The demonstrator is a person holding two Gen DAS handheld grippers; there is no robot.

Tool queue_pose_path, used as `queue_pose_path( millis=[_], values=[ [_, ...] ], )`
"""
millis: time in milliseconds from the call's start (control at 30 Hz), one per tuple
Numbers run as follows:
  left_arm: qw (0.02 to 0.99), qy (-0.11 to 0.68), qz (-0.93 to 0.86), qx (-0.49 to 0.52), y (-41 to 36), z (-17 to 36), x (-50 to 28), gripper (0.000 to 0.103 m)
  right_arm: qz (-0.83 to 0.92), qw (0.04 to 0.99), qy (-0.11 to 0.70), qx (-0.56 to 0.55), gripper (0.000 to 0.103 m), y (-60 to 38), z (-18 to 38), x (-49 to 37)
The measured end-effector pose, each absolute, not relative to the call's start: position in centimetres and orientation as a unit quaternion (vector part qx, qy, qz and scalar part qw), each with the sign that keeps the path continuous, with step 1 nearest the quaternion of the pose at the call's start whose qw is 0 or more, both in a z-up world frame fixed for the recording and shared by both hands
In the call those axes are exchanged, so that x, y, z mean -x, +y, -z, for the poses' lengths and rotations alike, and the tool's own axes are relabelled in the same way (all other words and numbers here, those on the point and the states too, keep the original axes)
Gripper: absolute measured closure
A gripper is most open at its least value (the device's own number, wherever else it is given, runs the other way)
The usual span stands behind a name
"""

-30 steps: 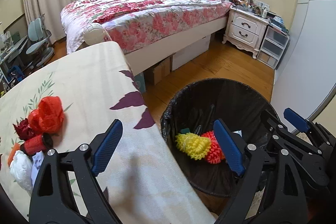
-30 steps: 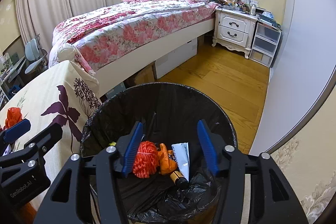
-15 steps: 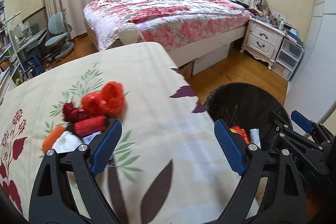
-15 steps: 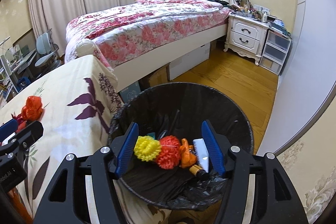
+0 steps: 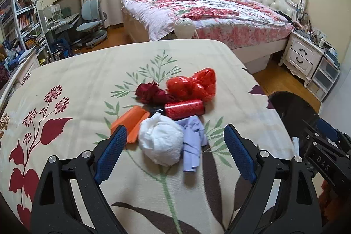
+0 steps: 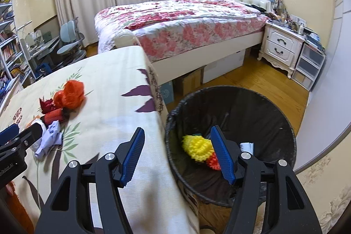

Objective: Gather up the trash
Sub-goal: 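Move both tools back over the trash on the bed, then grasp the white plastic bag with the left gripper while the right gripper grasps the light blue cloth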

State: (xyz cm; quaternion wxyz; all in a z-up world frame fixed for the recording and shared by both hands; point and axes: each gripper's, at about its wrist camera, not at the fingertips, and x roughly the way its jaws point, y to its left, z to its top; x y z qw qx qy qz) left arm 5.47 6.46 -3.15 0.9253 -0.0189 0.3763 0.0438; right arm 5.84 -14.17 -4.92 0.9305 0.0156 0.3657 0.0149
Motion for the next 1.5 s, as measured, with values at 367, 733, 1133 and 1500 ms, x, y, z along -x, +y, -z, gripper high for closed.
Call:
queue_pose_path(
  millis=[367,733,1133,1500],
  values=[
    [0.914,0.401,-0.044,0.034,9.0,4.6,-5.7,0.034,-0.048,0.927,0.373,0.009,0.042,-10.1,5.1,-5.9],
    [0.918,0.395,0.006,0.038,8.8,4.6,-5.1,0.069,-0.066,0.925,0.374,0.023,0.042,-8.1,4.9,-5.4],
    [0.922,0.383,-0.015,0.052,12.1,3.4,-2.3,0.07,-0.098,0.924,0.366,0.04,0.042,-4.6,3.9,-4.5],
    [0.92,0.379,-0.072,0.06,18.1,3.6,0.2,0.07,-0.151,0.915,0.368,0.066,0.042,1.1,4.1,-4.5]
  ],
)
